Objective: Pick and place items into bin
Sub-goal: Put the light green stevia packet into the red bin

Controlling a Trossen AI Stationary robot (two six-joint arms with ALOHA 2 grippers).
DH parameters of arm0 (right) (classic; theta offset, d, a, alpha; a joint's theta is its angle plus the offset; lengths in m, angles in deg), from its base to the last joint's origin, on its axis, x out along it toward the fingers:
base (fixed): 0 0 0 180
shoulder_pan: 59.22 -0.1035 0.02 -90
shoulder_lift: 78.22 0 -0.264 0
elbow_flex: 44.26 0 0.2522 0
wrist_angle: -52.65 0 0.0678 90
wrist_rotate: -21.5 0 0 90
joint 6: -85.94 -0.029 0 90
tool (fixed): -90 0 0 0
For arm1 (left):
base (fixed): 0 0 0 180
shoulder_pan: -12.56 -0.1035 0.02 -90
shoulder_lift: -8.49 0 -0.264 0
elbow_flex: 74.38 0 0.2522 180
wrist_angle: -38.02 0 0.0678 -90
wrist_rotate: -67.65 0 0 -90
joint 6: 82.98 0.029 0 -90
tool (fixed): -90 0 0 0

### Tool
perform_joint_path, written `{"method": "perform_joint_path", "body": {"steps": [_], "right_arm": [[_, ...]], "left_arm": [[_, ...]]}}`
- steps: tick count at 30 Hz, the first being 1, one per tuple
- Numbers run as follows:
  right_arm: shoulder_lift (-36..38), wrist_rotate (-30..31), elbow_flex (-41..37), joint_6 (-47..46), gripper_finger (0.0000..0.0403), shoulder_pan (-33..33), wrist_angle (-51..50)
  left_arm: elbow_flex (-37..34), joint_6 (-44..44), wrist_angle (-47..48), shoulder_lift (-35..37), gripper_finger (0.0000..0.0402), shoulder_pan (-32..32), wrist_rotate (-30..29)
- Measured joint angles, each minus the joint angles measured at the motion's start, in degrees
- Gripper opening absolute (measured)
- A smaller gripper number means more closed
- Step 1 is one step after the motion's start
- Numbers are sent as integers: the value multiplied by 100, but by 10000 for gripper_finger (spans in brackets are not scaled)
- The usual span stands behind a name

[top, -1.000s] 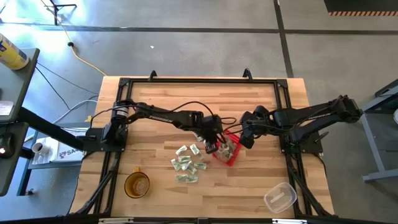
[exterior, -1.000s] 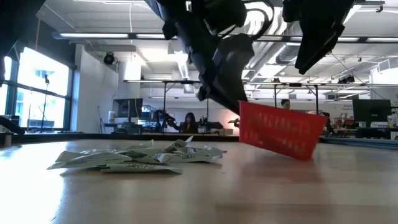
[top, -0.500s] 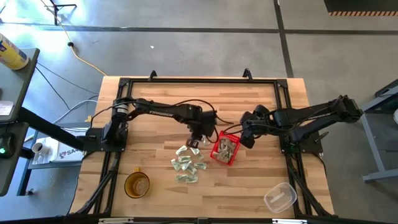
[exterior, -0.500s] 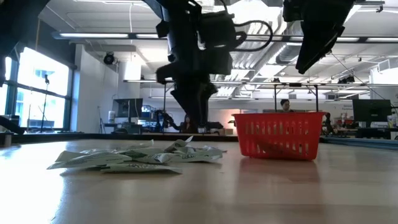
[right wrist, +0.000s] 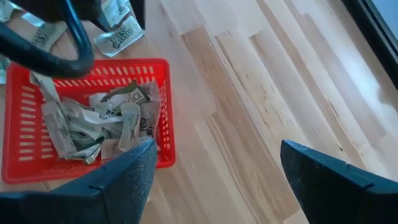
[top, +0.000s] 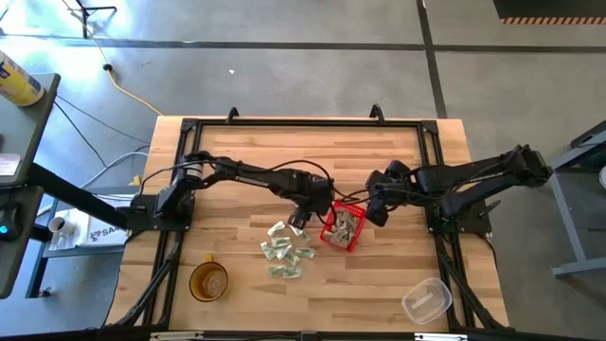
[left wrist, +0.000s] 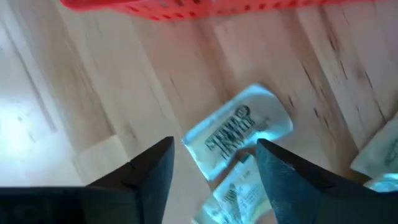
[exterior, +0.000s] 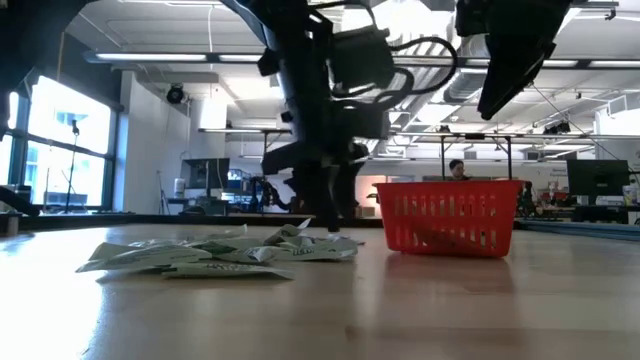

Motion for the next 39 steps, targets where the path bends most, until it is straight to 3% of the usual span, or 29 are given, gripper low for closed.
{"method": "perform_joint_path", "body": {"steps": [5,9,14,21,25,29,31,35,39], "right_arm": [[0,-162,-235,-78,332,0,20],[0,-383,-426,-138,332,0,46],[0,-423,-503,-160,332,0,126],[0,-401,-498,-162,332,0,195],[0,-400,-497,-160,332,0,195],[4,-356,-491,-115,332,0,240],[4,-315,-485,-60,331,0,310],[17,-119,-459,116,330,0,439],[197,169,-214,207,330,-103,242]], "left_arm": [[0,23,-14,-68,269,0,395],[0,26,61,-120,242,-2,597],[15,104,67,-210,160,-2,592],[28,79,-91,-284,21,9,-51],[223,-340,487,-220,33,8,-530],[775,-919,1082,109,22,46,-585],[1037,-1291,1070,291,22,84,-344],[1426,-1898,556,385,24,217,758],[1502,-2117,-86,331,28,367,1286]]}}
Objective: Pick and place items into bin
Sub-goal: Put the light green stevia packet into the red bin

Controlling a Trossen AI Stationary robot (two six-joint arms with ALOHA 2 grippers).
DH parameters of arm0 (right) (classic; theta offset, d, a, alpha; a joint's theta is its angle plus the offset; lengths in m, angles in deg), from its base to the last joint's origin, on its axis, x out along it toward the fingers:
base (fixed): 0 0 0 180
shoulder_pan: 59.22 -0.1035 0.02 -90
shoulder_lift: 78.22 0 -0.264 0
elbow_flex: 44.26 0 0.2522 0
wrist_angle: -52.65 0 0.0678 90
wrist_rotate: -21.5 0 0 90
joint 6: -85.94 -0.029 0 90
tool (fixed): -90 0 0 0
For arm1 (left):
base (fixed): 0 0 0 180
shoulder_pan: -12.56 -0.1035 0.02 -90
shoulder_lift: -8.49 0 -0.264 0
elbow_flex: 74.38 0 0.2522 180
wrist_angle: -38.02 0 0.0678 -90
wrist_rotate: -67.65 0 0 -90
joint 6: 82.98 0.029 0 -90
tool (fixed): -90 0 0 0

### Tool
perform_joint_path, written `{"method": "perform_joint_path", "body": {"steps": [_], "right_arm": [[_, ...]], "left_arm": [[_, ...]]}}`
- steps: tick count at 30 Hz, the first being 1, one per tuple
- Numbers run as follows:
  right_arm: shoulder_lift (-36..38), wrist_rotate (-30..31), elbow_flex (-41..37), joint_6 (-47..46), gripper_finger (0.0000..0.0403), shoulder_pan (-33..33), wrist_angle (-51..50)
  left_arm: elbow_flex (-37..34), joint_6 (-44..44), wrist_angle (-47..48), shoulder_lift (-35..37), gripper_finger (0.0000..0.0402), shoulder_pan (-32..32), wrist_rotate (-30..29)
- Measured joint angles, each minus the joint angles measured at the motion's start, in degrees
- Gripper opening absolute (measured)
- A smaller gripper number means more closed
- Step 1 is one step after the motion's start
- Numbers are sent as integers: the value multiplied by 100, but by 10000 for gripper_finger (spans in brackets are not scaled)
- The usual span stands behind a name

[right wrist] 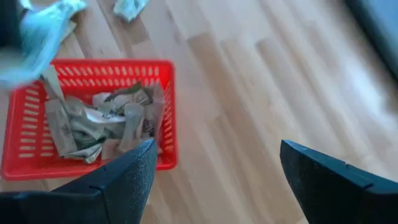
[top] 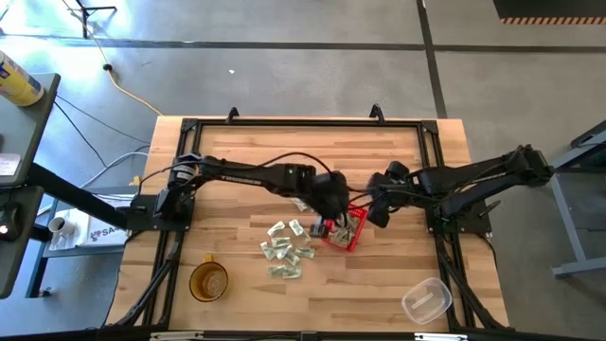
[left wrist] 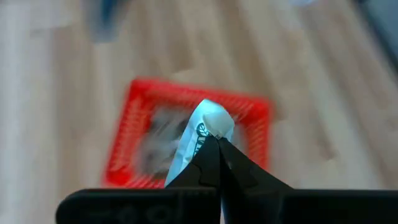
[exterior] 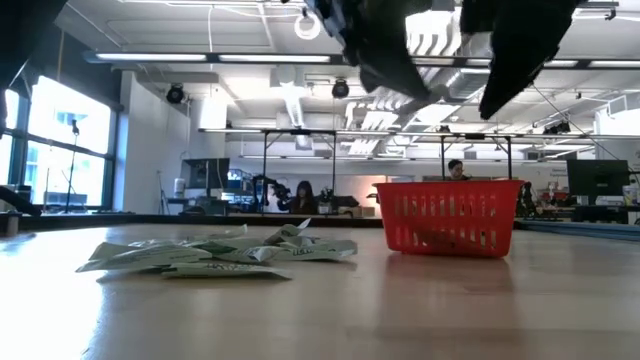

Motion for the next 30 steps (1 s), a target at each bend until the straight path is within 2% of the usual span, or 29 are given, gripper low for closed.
{"method": "perform_joint_path", "body": {"steps": [3,6,10,15,17,19,21,23,27,30], "right_arm": [[232,212,231,2,330,-128,-319],[467,378,401,-100,330,-144,-613],[739,532,444,-241,330,-132,-765],[830,506,444,-303,330,-124,-794],[821,480,444,-284,330,-124,-820],[812,470,444,-257,330,-124,-826],[806,468,444,-171,330,-124,-828],[806,538,444,-133,330,-124,-824],[806,678,444,-41,330,-124,-685],[806,654,444,-50,330,-124,-641]], "left_arm": [[-78,-309,-286,-193,29,49,454],[-97,-732,-403,-348,45,46,556],[-97,-1140,-382,-408,105,83,237],[-97,-1382,273,-115,193,83,-170],[-75,-1214,916,150,219,77,-388],[-77,-805,1831,372,237,79,-883],[-81,-271,2535,470,245,81,-1467],[-88,258,3029,486,246,14,-1673],[-84,948,2871,176,237,-294,-1416],[-108,1405,2674,-197,230,-468,-1478]]}}
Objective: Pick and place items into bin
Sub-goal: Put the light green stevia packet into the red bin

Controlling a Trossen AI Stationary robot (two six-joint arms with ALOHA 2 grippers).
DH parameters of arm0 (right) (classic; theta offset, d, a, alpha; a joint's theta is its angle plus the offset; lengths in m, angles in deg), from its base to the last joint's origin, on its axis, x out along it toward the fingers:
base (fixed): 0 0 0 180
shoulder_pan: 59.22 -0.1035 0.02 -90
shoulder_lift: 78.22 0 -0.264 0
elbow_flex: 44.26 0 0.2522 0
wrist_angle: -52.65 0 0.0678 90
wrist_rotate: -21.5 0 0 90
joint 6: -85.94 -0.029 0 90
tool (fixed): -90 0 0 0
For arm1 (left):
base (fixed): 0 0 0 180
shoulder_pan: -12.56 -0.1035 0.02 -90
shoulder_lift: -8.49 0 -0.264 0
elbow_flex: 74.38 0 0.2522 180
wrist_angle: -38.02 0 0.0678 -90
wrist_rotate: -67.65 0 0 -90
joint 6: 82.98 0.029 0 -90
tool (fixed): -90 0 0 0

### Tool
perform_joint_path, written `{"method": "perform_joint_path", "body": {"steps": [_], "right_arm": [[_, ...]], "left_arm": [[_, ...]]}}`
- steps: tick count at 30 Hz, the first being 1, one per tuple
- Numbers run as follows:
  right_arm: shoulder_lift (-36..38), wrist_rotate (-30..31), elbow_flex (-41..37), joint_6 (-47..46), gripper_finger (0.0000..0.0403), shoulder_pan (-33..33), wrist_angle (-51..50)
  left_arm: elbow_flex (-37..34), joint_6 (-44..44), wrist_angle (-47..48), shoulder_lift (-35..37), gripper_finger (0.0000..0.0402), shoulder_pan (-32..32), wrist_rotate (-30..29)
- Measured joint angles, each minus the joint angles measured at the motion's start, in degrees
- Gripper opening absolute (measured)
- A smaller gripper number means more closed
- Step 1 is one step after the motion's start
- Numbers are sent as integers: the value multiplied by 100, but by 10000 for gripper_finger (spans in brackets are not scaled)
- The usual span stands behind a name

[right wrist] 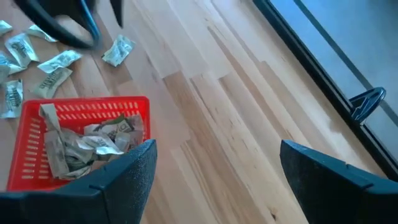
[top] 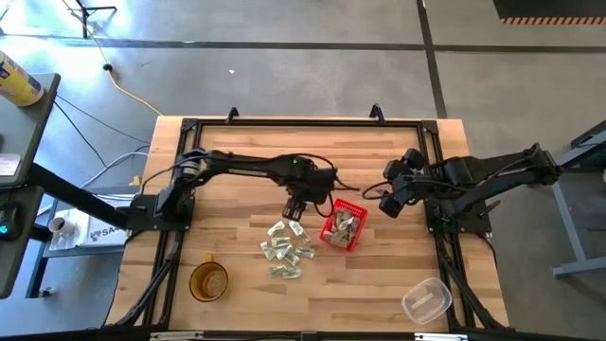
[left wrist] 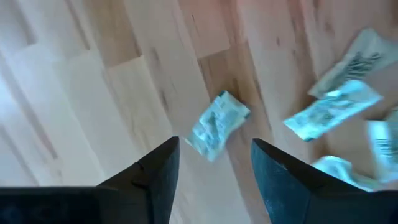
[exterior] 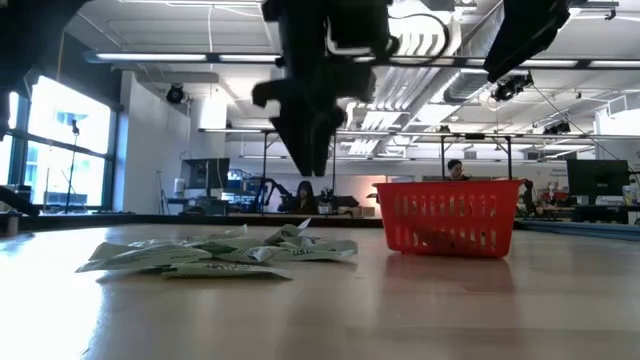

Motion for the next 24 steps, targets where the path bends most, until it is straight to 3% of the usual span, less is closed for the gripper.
{"method": "perform_joint_path", "body": {"steps": [5,10,17,24], "right_arm": [[0,-454,-2,-256,330,-2,-100],[2,-870,-2,-553,330,-4,-356],[4,-826,-4,-537,330,-4,-452],[4,-631,-4,-523,330,-4,-494]], "left_arm": [[19,521,24,-504,228,-105,2],[11,497,-163,-711,227,-170,86],[-505,647,-485,-724,227,-240,99],[-990,193,-752,-675,219,-227,-42]]}}
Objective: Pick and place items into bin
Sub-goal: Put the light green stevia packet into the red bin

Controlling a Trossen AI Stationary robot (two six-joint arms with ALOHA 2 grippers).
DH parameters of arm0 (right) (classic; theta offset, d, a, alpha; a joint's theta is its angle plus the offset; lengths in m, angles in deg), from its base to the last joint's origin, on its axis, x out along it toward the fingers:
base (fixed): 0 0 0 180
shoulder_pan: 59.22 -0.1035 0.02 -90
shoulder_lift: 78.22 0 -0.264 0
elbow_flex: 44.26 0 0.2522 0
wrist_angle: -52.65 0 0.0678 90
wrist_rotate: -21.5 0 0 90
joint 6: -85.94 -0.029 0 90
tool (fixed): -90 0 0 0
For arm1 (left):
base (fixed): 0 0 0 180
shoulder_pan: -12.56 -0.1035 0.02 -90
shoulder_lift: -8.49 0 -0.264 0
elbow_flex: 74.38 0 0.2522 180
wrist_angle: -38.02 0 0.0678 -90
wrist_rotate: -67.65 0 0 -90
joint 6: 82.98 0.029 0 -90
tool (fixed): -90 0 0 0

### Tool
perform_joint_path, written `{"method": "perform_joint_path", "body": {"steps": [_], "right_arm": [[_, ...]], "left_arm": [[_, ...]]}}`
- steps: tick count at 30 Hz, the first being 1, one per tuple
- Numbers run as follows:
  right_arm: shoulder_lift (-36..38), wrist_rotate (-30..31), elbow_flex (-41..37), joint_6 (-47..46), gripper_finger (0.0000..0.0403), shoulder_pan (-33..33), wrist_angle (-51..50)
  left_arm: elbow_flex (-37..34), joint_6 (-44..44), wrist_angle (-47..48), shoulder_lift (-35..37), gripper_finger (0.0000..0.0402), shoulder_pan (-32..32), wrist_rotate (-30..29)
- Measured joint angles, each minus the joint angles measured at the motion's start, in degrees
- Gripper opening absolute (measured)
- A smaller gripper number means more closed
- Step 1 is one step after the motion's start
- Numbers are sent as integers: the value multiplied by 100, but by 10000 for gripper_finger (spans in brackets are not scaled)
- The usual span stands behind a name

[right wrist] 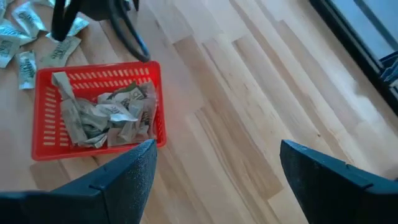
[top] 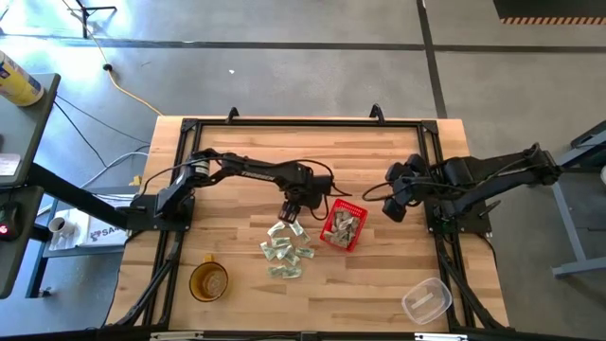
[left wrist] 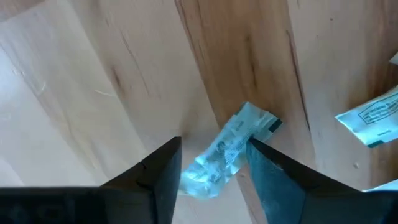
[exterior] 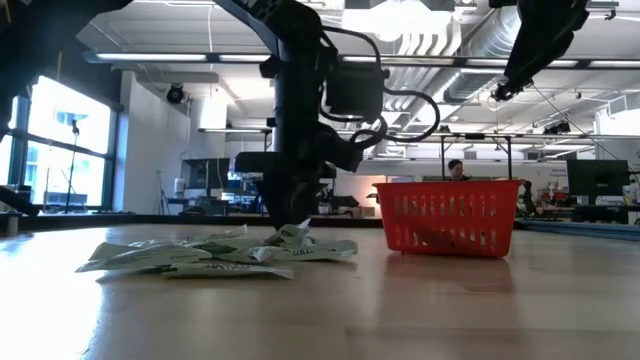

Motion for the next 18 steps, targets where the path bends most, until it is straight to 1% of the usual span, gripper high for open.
{"method": "perform_joint_path", "body": {"steps": [3,5,7,8,9,11,14,16,18], "right_arm": [[0,91,0,9,330,0,-13],[0,127,0,11,330,0,-21],[0,122,0,9,330,0,-42],[7,89,0,-8,330,0,-40],[31,6,0,-38,330,-9,-49],[116,-126,0,-241,330,-107,-124],[292,-64,0,-565,330,-302,-384],[402,14,0,-735,330,-380,-651],[496,24,0,-872,330,-401,-941]], "left_arm": [[-15,-167,-23,-6,180,0,-18],[56,-288,61,17,135,2,-44],[193,-439,224,17,79,4,-176],[283,-559,348,9,50,3,-204],[378,-729,501,10,30,7,-210],[597,-1132,740,72,26,34,-179],[955,-1439,585,426,46,190,142],[1214,-1503,212,562,48,320,322],[1495,-1472,-95,569,35,455,586]]}}
